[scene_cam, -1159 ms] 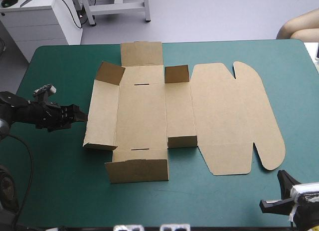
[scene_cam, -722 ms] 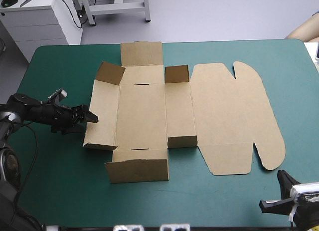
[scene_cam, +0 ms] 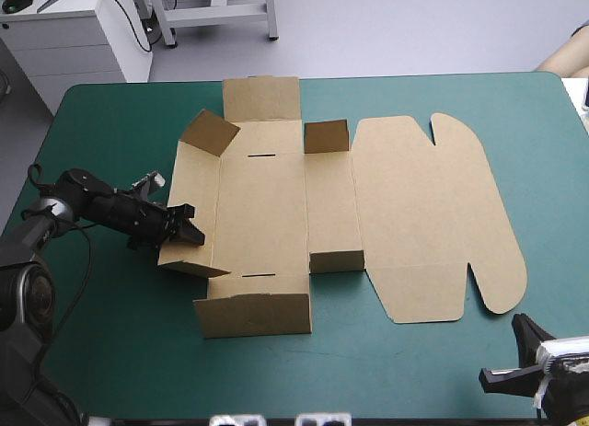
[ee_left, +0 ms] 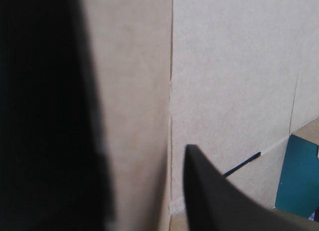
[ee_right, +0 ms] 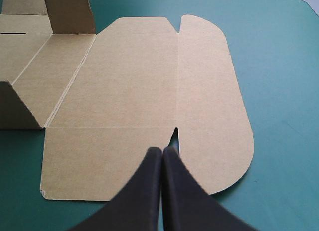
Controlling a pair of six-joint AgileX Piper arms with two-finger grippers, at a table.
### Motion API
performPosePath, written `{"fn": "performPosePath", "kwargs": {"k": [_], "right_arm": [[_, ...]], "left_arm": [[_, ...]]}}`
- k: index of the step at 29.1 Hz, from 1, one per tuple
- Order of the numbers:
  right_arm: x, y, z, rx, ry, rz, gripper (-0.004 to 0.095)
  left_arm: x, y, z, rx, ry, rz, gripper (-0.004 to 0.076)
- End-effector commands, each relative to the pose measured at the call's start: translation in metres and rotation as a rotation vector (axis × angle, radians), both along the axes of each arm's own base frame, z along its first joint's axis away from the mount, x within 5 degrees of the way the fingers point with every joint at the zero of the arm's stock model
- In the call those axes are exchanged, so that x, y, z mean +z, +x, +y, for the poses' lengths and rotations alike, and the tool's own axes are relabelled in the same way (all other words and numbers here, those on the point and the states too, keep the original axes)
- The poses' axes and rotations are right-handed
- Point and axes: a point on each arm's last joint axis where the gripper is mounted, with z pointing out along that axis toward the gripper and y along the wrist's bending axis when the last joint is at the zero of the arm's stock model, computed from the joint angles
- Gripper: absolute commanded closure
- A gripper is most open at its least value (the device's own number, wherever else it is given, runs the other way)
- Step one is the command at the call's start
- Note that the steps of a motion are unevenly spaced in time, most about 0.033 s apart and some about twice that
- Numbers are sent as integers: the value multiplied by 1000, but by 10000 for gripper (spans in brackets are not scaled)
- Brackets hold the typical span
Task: Fold the box
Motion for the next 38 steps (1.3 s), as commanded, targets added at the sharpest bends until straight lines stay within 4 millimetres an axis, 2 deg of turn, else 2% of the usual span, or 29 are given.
{"fn": "performPosePath", "kwargs": {"k": [1, 7, 10, 17, 21, 25, 29, 34, 38], "right_arm": [[13, -5, -1, -6, -3, -121, 922], [13, -5, -1, -6, -3, -121, 922], [14, -5, -1, -6, -2, -122, 922], [14, -5, -1, -6, -2, -125, 922], [14, -5, -1, -6, -2, -125, 922], [14, -5, -1, -6, -2, -125, 922], [14, -5, -1, -6, -2, -125, 922], [14, -5, -1, -5, -4, -125, 922], [14, -5, -1, -5, -4, -125, 922]], "left_arm": [[19, -5, -5, -36, -40, -27, 723], [27, -5, -6, -71, -61, -4, 732], [51, 5, -4, -71, -49, -39, 732], [103, 25, -7, -102, 5, -240, 732], [131, 33, -17, -207, 199, -355, 732], [153, 35, -35, -340, 433, -453, 732], [171, 32, -68, -546, 576, -594, 732], [187, 23, -102, -859, 723, -774, 732], [193, 21, -121, -982, 890, -866, 732]]}}
